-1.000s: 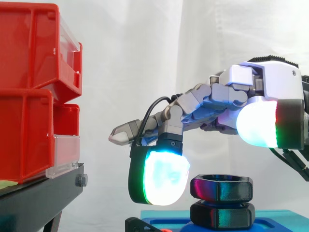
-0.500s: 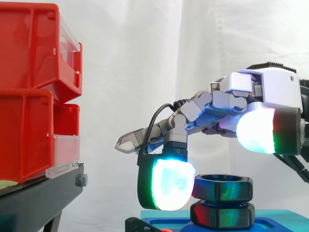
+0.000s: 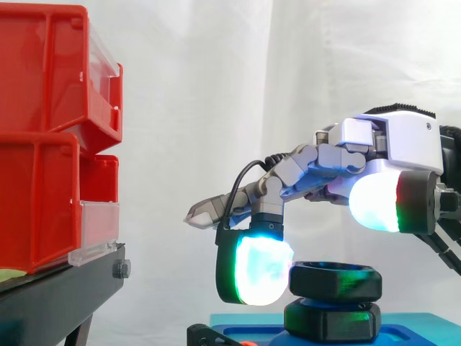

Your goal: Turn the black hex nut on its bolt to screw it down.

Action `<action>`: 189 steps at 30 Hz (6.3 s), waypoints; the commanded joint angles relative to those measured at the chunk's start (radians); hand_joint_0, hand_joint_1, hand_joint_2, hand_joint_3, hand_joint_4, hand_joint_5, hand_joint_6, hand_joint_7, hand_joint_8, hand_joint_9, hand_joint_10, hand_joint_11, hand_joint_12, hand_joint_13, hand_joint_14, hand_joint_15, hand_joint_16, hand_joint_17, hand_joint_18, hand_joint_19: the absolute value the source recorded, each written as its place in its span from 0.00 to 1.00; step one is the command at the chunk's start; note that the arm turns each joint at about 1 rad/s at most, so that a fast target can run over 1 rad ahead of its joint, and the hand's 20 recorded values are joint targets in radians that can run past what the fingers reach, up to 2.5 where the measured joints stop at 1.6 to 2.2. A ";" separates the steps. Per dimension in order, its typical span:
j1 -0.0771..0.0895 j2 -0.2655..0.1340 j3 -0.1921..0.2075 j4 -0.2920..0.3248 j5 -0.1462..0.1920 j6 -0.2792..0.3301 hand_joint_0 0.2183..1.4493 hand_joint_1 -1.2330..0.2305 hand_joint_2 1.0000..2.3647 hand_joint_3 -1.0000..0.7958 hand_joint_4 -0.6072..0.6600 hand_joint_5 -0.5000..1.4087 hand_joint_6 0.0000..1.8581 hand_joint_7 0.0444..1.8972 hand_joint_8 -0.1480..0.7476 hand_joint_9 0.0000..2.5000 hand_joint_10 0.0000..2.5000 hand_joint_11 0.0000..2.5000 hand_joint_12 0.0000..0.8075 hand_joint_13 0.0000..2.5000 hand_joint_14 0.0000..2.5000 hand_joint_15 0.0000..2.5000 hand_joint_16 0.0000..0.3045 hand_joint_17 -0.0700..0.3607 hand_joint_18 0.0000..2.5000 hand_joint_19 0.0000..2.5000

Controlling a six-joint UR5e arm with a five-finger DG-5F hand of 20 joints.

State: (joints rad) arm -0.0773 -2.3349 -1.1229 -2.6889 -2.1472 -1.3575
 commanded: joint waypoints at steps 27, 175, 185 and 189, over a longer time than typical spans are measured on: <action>-0.026 -0.012 0.058 0.072 -0.077 0.009 0.23 0.66 0.00 0.28 0.77 0.22 0.33 0.49 0.56 0.18 0.00 0.07 0.47 0.15 0.00 0.02 0.19 0.46 0.14 0.17; 0.016 -0.024 -0.011 0.113 -0.028 0.024 0.24 0.65 0.00 0.28 0.73 0.22 0.27 0.51 0.53 0.21 0.00 0.06 0.44 0.16 0.00 0.02 0.18 0.45 0.16 0.18; 0.031 -0.024 -0.014 0.101 -0.022 0.024 0.24 0.65 0.00 0.28 0.68 0.24 0.29 0.60 0.52 0.22 0.00 0.07 0.44 0.16 0.00 0.02 0.18 0.45 0.17 0.18; 0.031 -0.024 -0.012 0.103 -0.022 0.026 0.24 0.64 0.00 0.28 0.66 0.24 0.34 0.53 0.52 0.22 0.00 0.07 0.44 0.16 0.00 0.02 0.18 0.44 0.17 0.18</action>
State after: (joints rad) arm -0.0462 -2.3592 -1.1359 -2.5873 -2.1691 -1.3329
